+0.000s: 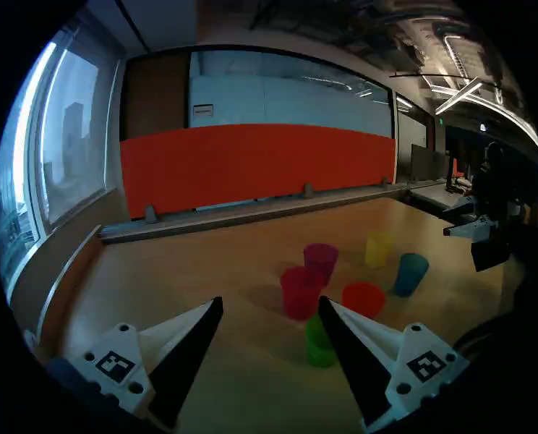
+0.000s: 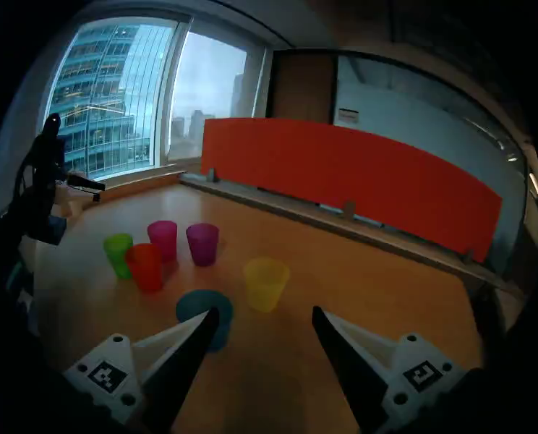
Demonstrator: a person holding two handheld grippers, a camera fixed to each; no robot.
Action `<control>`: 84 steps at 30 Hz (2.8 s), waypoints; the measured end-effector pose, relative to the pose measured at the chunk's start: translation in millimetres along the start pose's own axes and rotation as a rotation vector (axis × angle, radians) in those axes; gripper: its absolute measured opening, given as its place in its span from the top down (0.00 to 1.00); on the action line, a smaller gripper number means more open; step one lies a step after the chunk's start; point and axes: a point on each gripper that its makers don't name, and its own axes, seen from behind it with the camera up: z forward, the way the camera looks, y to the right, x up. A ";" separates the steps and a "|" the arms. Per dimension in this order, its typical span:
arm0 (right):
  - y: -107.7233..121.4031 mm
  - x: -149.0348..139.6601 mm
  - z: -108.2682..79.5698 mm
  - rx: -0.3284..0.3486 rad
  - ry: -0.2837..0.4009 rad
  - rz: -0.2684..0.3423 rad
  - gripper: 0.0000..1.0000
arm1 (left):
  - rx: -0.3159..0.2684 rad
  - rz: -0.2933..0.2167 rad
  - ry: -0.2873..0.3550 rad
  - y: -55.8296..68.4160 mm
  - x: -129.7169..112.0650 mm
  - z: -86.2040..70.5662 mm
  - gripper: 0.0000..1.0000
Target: Pour water
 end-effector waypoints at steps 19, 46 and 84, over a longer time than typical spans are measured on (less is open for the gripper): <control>61.0 68.3 -18.9 -0.338 0.267 0.047 0.00 | 0.094 -0.048 0.276 14.1 74.9 4.9 0.02; 111.3 83.6 -57.3 -0.633 0.442 0.157 0.00 | 0.286 -0.035 0.396 13.6 100.0 9.3 0.02; 114.7 51.5 -73.4 -0.665 0.393 0.204 0.00 | 0.336 -0.025 0.379 10.4 32.5 10.6 0.02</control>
